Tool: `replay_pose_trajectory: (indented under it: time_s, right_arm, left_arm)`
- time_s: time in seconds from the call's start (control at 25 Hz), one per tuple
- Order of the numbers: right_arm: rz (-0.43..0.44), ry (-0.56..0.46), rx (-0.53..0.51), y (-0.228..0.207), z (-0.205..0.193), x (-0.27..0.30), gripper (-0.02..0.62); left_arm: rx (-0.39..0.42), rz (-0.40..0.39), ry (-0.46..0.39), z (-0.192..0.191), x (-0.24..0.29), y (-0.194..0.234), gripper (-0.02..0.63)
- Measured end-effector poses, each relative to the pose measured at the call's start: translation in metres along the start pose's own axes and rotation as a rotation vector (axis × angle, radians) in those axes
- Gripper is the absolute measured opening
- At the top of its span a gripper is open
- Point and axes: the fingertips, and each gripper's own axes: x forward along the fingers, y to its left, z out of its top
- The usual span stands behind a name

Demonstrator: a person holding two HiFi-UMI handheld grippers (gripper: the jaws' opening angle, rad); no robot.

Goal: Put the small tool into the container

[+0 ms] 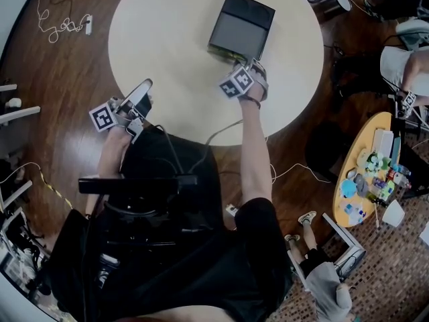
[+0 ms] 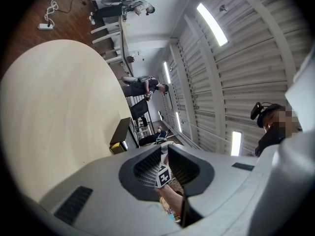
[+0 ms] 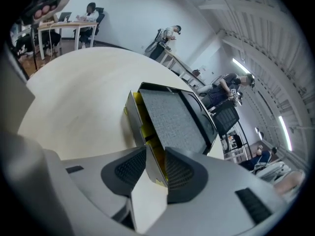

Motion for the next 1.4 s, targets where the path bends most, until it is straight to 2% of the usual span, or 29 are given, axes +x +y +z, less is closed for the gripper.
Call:
replay_pose_trajectory:
  time_s: [0.08,0.16,0.36,0.48,0.64,0.76,0.88,1.04,1.24,1.4]
  right_arm:
    - [0.026,-0.048,0.105,-0.003,0.000,-0.011,0.129]
    - [0.092,-0.123,0.266,-0.002,0.004,-0.028,0.126]
    - [0.370,-0.375,0.729,0.017,0.019,-0.068,0.067]
    - [0.535,-0.494,0.957,0.034,0.030,-0.093,0.055]
    - [0.704,-0.659,1.218,0.051,0.049,-0.133,0.035]
    - [0.794,-0.764,1.324,0.069,0.063,-0.171,0.029]
    - [0.852,-0.837,1.383,0.093,0.076,-0.211,0.018]
    - [0.809,-0.867,1.427,0.118,0.084,-0.254,0.014]
    - [0.794,-0.963,1.509,0.162,0.099,-0.314,0.003]
    - [0.774,-0.957,1.570,0.198,0.095,-0.339,0.003]
  left_arm:
    - [0.006,-0.002,0.001,-0.007,0.003,-0.004,0.041]
    - [0.013,-0.001,0.004,-0.014,0.005,-0.009,0.041]
    - [0.020,0.020,0.024,-0.035,-0.001,-0.014,0.041]
    - [0.023,0.030,0.041,-0.042,-0.009,-0.018,0.041]
    - [0.027,0.016,0.063,-0.042,-0.018,-0.025,0.041]
    - [0.031,-0.027,0.088,-0.043,-0.021,-0.033,0.041]
    - [0.038,-0.088,0.126,-0.048,-0.028,-0.048,0.041]
    - [0.073,-0.173,0.198,-0.061,-0.045,-0.068,0.041]
    - [0.032,-0.224,0.238,-0.079,-0.094,-0.075,0.041]
    - [0.006,-0.247,0.266,-0.098,-0.124,-0.081,0.040]
